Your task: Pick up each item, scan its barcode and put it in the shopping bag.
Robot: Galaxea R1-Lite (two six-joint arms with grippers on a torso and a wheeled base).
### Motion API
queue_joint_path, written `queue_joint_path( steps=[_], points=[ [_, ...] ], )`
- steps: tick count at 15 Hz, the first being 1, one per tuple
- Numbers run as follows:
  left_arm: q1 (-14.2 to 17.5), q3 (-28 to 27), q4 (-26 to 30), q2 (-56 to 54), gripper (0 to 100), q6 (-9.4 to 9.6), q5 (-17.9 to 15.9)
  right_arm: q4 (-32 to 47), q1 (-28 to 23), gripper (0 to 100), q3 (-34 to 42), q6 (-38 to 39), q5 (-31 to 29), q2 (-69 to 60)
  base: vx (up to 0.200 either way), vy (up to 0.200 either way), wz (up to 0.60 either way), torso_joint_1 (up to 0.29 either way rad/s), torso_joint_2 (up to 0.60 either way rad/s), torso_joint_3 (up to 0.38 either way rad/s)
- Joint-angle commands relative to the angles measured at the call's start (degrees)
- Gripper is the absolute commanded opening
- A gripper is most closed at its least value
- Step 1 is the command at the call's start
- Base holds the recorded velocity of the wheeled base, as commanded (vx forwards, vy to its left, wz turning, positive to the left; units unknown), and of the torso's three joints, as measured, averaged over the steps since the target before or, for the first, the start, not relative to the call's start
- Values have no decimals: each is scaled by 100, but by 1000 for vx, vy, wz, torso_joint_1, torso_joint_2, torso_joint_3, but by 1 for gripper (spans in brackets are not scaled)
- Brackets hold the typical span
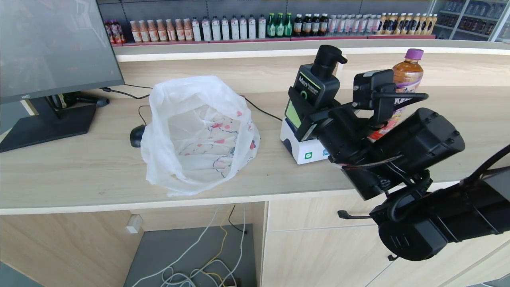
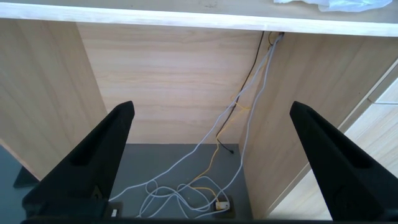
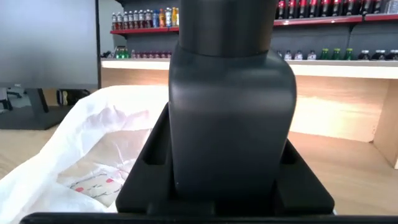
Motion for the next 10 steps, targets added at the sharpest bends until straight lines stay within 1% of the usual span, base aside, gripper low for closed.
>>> queue_joint_path(
  steps=[1,5,10],
  points=[
    [0,0,-2,-2,100,-4,0,-3,7,0,17,1,-8,-126,0,0,0,0,0,0],
    [0,0,-2,-2,100,-4,0,-3,-99,0,-10,27,-8,-205,0,200,0,4,-1,2],
    [0,0,-2,-2,100,-13,0,-3,-108,0,-53,54,-8,-188,0,200,0,5,2,3]
  ],
)
